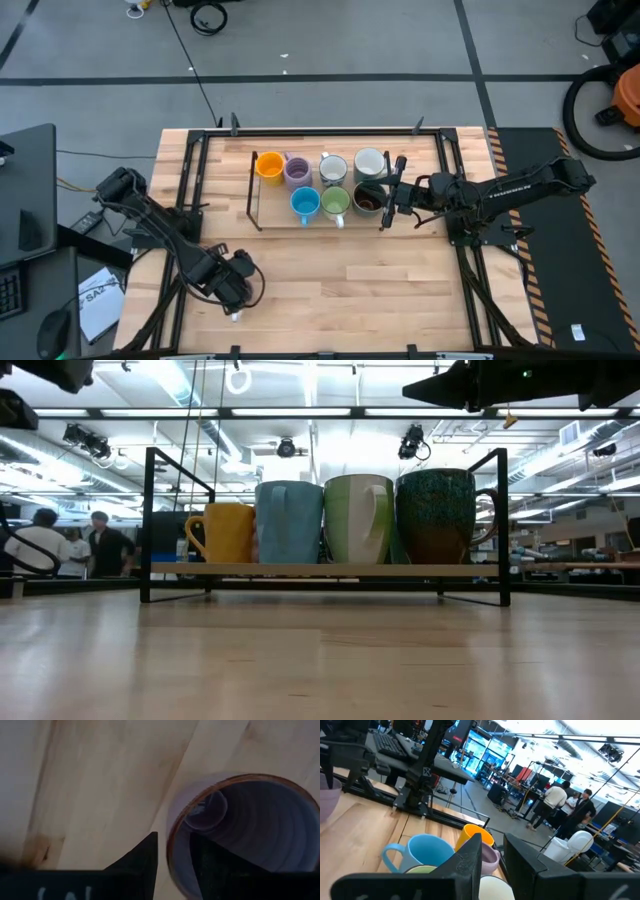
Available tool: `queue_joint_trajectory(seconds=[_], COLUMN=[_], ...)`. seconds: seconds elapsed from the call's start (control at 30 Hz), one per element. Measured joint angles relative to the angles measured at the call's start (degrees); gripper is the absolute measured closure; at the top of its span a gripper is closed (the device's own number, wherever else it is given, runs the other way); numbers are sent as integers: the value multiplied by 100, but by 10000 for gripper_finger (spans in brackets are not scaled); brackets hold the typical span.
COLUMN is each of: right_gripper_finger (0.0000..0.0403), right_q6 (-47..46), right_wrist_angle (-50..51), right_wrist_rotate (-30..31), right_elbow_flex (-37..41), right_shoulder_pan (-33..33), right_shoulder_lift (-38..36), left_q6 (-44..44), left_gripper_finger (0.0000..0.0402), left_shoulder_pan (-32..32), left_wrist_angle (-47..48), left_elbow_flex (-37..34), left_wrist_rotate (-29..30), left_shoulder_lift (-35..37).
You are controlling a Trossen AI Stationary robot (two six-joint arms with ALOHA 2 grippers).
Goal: Place coffee mugs
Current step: Put the purple mug on the shelf
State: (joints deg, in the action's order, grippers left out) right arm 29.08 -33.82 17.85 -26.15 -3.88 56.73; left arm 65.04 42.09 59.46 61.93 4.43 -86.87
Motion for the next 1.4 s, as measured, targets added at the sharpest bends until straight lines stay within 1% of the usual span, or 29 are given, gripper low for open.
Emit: queue_joint_trajectory(seconds=[0.13, 0.23, 0.53, 0.8, 1.03, 1.17, 1.4], right_gripper_finger=[317, 317, 317, 317, 317, 317, 317], right_q6=[0, 0, -102, -186, -192, -192, -192], right_wrist_angle=[0, 0, 4, 35, 35, 35, 43], right_wrist_rotate=[-1, -1, -1, -1, -1, -1, -1], right_elbow_flex=[0, 0, 0, 0, 0, 0, 0], right_shoulder_pan=[0, 0, 0, 0, 0, 0, 0], right_shoulder_lift=[1, 0, 0, 0, 0, 0, 0], left_q6=[-13, -15, -125, -276, -805, -1281, -2077], left_gripper_finger=[284, 293, 379, 380, 378, 377, 376], left_shoulder_pan=[0, -4, -48, -289, -975, -1535, -2530], left_wrist_angle=[-296, -346, -352, -345, -289, -187, 2], left_elbow_flex=[-169, -205, -205, -205, -93, 117, 545], left_wrist_rotate=[-20, -20, -20, -46, -84, -291, -283], left_shoulder_lift=[0, 0, 0, 0, 28, 31, 35])
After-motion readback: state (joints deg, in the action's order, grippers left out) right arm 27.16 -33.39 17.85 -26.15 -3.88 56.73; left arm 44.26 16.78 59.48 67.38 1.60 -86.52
